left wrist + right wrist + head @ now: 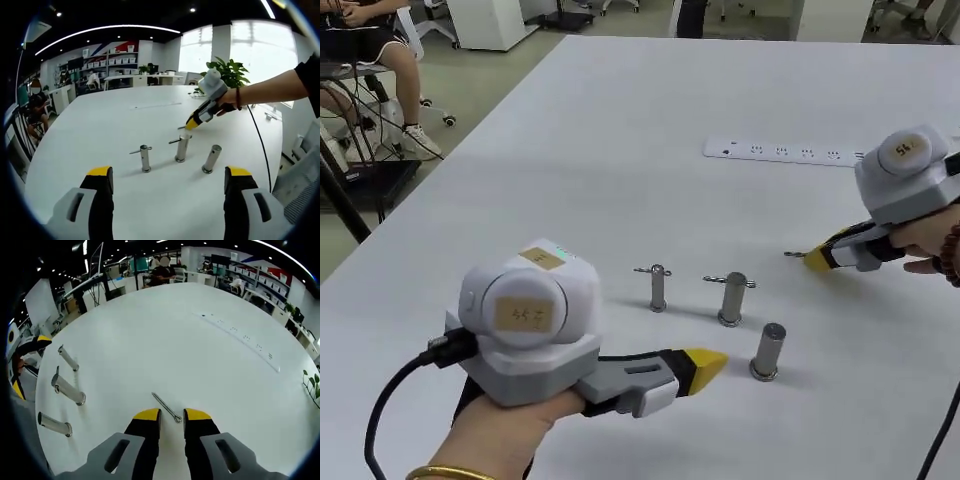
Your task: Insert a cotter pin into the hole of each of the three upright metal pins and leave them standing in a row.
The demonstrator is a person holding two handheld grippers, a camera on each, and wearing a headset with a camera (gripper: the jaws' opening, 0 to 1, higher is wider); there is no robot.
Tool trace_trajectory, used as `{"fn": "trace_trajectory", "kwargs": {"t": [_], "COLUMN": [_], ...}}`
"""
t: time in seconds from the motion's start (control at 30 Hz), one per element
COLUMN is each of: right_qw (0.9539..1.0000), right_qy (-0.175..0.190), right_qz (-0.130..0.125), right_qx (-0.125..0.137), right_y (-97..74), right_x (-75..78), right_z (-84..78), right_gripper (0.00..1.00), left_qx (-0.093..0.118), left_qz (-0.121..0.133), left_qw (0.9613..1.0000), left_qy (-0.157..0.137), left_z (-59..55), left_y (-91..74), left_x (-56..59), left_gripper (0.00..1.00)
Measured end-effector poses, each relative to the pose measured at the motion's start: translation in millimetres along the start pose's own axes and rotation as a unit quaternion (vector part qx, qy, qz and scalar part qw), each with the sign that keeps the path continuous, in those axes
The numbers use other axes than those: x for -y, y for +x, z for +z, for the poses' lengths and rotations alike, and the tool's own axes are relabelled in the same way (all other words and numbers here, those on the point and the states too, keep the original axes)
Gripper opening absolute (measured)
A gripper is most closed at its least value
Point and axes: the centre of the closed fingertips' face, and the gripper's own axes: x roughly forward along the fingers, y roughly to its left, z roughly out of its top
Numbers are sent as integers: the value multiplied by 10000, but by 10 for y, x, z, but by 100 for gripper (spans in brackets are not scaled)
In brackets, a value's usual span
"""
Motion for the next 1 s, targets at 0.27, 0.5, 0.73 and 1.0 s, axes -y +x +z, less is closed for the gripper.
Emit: {"fn": "trace_trajectory", "kwargs": {"t": [0.27,0.5,0.73,1.0], "right_qw": [9993,9970,9926,9867], "right_qy": [-207,-376,-620,-877], "right_qz": [70,147,93,4], "right_qx": [-312,-659,-1040,-1371], "right_y": [15,-27,-68,-66], "right_x": [-30,-129,-193,-169], "right_z": [-29,-74,-132,-152], "right_gripper": [12,7,0,0], "left_qx": [-7,-26,-83,-88], "left_qz": [4,-34,-35,-71], "left_qw": [10000,10000,10000,9999], "left_qy": [-38,-26,-21,-7], "left_z": [-11,-18,-42,-31], "left_y": [-1,9,19,27], "left_x": [-8,20,14,27], "left_gripper": [91,90,88,87]}}
